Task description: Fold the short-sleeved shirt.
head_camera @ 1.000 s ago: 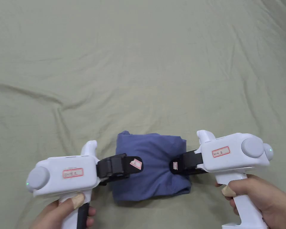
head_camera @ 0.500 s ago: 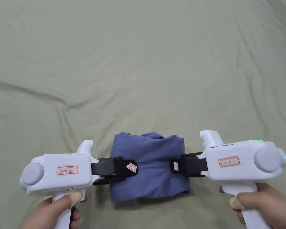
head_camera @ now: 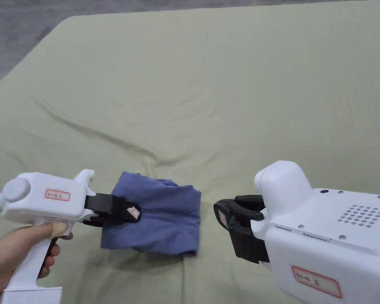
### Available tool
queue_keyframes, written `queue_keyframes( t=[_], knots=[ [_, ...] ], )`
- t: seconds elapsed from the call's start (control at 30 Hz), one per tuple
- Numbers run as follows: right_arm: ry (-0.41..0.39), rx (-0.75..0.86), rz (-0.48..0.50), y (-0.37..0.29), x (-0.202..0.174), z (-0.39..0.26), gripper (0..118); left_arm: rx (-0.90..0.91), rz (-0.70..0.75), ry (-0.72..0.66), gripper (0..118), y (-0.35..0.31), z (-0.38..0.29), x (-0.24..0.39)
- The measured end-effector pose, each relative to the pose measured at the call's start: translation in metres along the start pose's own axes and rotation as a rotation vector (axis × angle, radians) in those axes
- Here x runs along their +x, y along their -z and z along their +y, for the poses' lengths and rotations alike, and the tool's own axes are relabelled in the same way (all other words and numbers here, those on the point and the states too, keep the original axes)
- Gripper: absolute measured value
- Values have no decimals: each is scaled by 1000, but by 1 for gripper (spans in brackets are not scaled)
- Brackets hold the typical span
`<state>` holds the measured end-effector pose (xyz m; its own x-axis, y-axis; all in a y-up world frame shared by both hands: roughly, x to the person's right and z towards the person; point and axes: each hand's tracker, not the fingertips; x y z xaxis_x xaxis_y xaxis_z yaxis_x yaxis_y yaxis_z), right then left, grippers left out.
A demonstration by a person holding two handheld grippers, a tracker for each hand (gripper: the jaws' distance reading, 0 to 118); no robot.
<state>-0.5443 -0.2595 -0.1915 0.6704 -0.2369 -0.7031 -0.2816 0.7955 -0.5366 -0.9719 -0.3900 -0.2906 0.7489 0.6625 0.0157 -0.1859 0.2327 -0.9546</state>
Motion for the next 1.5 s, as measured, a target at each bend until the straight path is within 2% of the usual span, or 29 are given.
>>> queue_keyframes(
  t=[0.03,0.07,0.17,0.27,0.47,0.57,0.83,0.87,0.9,0.93,0.97,1.0,1.07,1.17,1.3,1.33,1.37,1.4,1.43,1.47,1.5],
  knots=[
    [-11,2,-5,0,-8,3,4,-2,462,174,34,-27,13,-23],
    [-17,3,-3,-1,-14,4,4,-13,401,144,34,-33,19,-30],
    [-32,-7,2,2,-30,6,4,-44,421,120,34,-57,33,-60],
    [-81,-8,-49,9,-49,7,4,-56,448,68,34,-76,37,-89],
    [-87,-9,17,17,-78,13,4,-87,561,-17,34,-102,36,-133],
    [-127,-13,23,22,-90,15,4,-70,566,-44,34,-109,38,-142],
    [-145,-25,48,24,-99,16,4,-66,584,-51,34,-108,33,-147],
    [-144,-26,52,24,-99,15,4,-63,590,-45,37,-107,32,-146],
    [-140,-28,57,24,-99,15,4,-55,627,-31,69,-106,32,-143],
    [-133,-30,65,24,-99,14,4,-31,729,-6,104,-107,32,-138],
    [-128,-33,71,24,-99,14,4,-76,424,-117,118,-87,24,-125],
    [-125,-34,78,24,-98,13,4,-44,541,-87,118,-92,24,-124],
    [-129,-31,88,22,-98,12,4,56,478,-59,118,-111,24,-118],
    [-137,-25,84,18,-95,12,4,163,468,-135,118,-135,25,-103],
    [-112,2,77,10,-84,15,4,217,567,-70,118,-156,24,-53],
    [-106,13,67,6,-80,16,4,253,573,-25,108,-158,22,-36],
    [-94,36,41,0,-72,17,4,333,685,80,70,-159,22,-12],
    [-82,56,19,-5,-64,19,4,357,760,150,2,-154,23,11],
    [-67,73,-7,-12,-55,21,4,403,843,250,0,-150,23,36],
    [-46,93,-43,-22,-42,23,4,428,853,309,0,-146,26,62],
    [-24,113,-78,-33,-27,24,4,437,791,326,0,-141,26,83]
  ],
)
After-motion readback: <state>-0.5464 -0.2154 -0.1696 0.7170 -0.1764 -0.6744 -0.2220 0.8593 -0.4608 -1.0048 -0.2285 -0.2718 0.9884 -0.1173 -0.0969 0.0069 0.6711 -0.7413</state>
